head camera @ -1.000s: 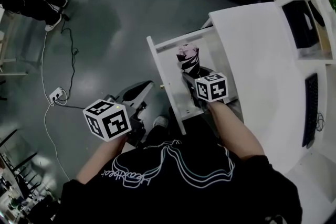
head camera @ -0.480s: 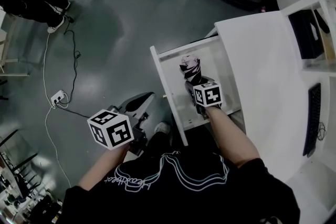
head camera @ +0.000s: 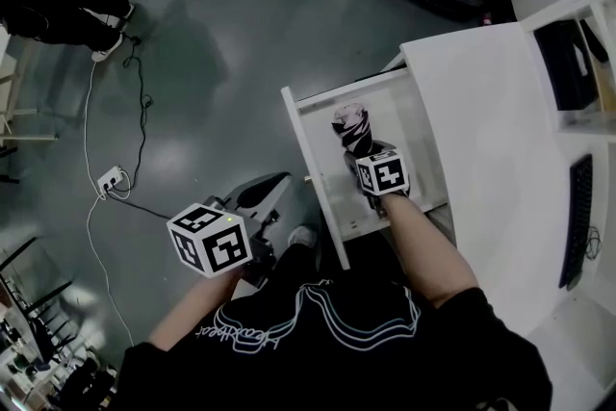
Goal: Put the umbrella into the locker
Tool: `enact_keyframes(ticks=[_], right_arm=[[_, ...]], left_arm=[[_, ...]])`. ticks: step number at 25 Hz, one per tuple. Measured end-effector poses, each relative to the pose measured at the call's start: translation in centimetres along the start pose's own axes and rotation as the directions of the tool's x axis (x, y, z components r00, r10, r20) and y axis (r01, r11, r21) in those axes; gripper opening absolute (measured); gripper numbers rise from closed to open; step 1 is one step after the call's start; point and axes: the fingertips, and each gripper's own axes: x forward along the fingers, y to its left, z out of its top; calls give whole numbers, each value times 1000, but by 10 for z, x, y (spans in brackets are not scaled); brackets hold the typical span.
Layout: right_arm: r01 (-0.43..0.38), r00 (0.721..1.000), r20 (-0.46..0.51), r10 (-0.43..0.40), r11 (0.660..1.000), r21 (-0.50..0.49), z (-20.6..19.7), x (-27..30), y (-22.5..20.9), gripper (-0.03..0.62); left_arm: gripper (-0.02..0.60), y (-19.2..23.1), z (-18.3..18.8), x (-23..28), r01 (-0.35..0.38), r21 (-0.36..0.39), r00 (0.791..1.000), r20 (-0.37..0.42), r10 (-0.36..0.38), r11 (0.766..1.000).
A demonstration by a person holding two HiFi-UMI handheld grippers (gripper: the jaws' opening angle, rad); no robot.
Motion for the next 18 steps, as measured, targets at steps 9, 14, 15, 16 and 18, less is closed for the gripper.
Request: enact_keyframes(ticks=[9,14,15,16,18], right_arm=[[-80,994,87,65,978,190,9,-14,-8,422],[-69,988,147,42,980,186,15,-48,-7,445],[-69,985,170,39,982,174,19,-59,-4,440],[-69,980,197,37,985,160,24,-70,0,427],[-76,964,263,39,988,134,39,-97,13,391]], left_arm=[[12,-7,2,-2,16,14,1000,11,-16,1000],[13,-18,5,-8,42,33,999,21,-43,999],[12,-20,6,-9,51,38,998,23,-52,998],[12,-23,7,-11,60,43,998,24,-61,997],[12,-30,8,-16,77,55,997,28,-79,995]])
